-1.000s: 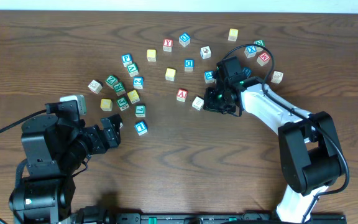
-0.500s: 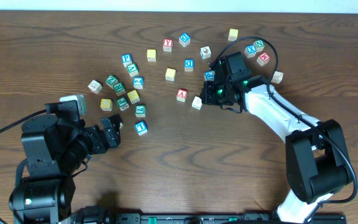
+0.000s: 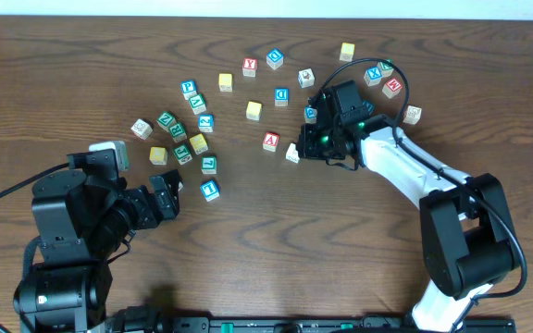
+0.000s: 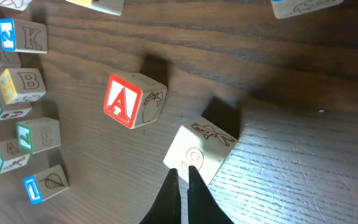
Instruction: Spell out AI2
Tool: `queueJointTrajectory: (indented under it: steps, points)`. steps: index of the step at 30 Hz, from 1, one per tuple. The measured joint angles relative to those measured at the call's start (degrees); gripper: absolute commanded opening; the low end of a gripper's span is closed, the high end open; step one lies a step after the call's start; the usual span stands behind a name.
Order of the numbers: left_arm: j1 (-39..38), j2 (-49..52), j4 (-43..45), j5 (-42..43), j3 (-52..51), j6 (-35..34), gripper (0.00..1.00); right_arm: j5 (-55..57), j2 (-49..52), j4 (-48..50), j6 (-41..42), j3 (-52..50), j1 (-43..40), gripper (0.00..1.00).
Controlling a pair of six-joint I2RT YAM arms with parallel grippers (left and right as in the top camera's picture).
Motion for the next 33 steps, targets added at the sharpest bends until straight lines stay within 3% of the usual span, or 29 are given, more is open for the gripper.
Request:
queueJointTrajectory:
  steps: [33]
  points:
    - [0.0,0.0,0.0,0.0,0.0,0.0,0.98,0.4,0.0,6.5,0.0,-4.5,0.0,0.01]
